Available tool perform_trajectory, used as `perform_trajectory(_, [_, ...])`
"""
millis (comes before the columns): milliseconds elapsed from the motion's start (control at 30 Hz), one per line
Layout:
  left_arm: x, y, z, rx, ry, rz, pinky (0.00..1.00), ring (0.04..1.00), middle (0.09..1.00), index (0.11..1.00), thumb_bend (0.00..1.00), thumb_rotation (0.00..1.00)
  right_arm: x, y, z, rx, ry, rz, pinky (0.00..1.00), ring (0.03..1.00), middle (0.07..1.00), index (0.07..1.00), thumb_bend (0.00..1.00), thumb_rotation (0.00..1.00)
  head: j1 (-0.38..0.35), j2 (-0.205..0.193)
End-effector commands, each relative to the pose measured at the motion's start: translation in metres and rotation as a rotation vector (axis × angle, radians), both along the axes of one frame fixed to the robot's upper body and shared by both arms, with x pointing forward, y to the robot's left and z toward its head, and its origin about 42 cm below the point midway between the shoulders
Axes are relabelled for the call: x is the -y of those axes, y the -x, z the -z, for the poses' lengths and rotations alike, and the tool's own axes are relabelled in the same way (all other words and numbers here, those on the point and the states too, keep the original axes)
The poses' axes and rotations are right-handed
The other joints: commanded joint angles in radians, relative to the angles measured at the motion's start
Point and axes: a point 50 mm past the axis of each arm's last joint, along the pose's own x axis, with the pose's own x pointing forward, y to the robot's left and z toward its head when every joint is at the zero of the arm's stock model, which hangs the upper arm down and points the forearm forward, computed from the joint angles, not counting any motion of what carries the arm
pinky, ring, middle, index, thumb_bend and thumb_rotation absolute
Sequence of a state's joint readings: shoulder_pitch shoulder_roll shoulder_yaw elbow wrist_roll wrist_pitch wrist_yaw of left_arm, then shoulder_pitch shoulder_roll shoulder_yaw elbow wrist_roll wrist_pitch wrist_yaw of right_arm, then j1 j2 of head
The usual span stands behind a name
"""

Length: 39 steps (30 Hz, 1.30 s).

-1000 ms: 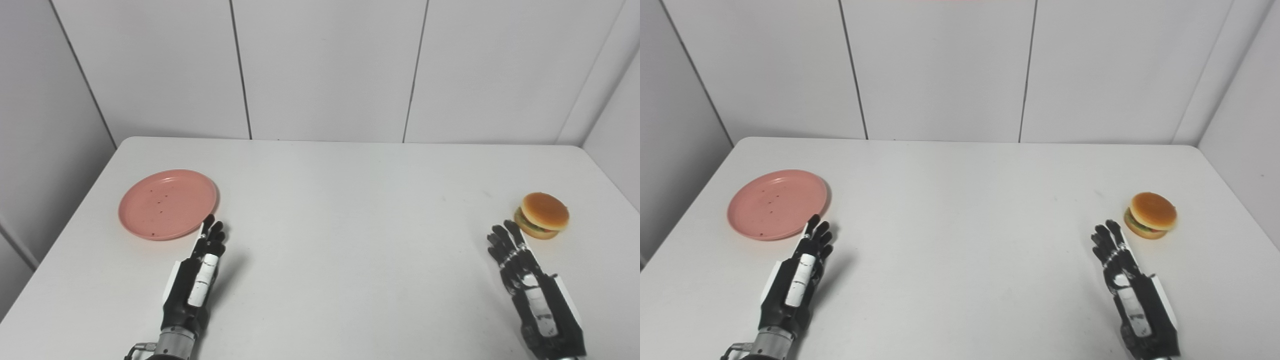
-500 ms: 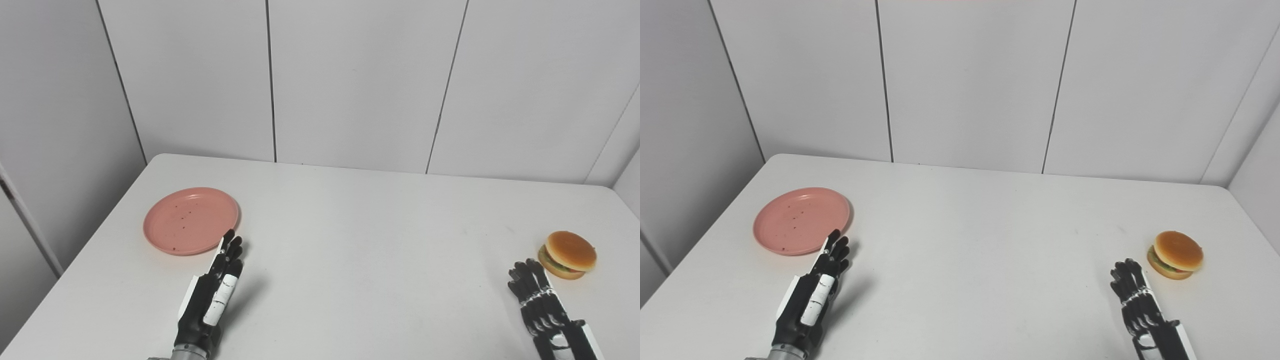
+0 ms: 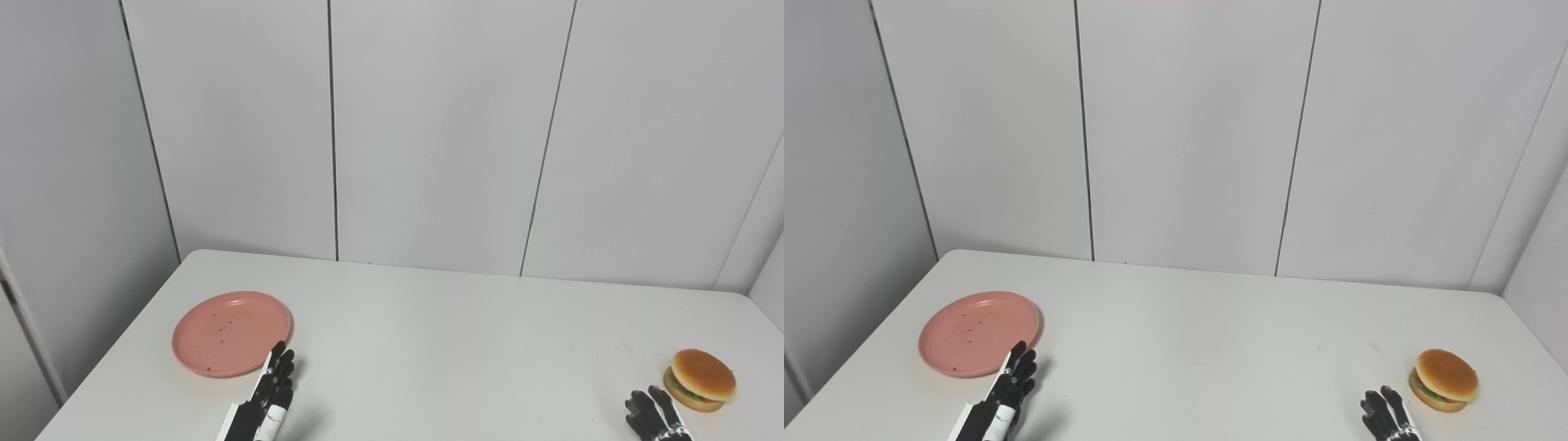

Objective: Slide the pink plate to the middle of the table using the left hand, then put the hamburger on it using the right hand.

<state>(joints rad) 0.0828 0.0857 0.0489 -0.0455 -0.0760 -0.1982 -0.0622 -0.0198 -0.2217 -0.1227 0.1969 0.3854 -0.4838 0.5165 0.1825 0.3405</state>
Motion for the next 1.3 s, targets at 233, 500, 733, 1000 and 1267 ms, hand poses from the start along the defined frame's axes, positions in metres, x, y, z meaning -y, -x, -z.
perform_trajectory(233, [0.000, -0.019, 0.006, 0.092, -0.065, -0.039, 0.99, 0.954, 0.956, 1.000, 0.82, 0.90, 0.034, -0.036, 0.040, -0.224, -0.022, 0.112, 1.00, 0.970, 0.963, 0.985, 0.84, 0.84, -0.003, 0.020])
perform_trajectory(500, [-0.017, -0.044, -0.049, 0.264, -0.098, -0.086, 0.86, 0.861, 0.855, 0.918, 0.84, 0.85, 0.038, -0.033, 0.036, -0.227, -0.017, 0.117, 1.00, 0.966, 0.960, 0.980, 0.85, 0.84, -0.008, 0.052])
perform_trajectory(733, [-0.039, -0.077, -0.094, 0.366, -0.112, -0.123, 0.82, 0.815, 0.830, 0.866, 0.85, 0.88, 0.040, -0.030, 0.033, -0.227, -0.016, 0.122, 1.00, 0.967, 0.964, 0.973, 0.87, 0.83, -0.007, 0.072])
perform_trajectory(1000, [-0.066, -0.105, -0.123, 0.427, -0.122, -0.165, 0.82, 0.804, 0.814, 0.810, 0.87, 0.83, 0.040, -0.030, 0.029, -0.221, -0.004, 0.119, 1.00, 0.970, 0.969, 0.979, 0.87, 0.85, -0.006, 0.086])
perform_trajectory(1267, [-0.109, -0.121, -0.140, 0.456, -0.184, -0.210, 0.78, 0.786, 0.803, 0.769, 0.91, 0.84, 0.040, -0.031, 0.027, -0.219, -0.010, 0.118, 1.00, 0.971, 0.966, 0.984, 0.86, 0.84, -0.010, 0.091])
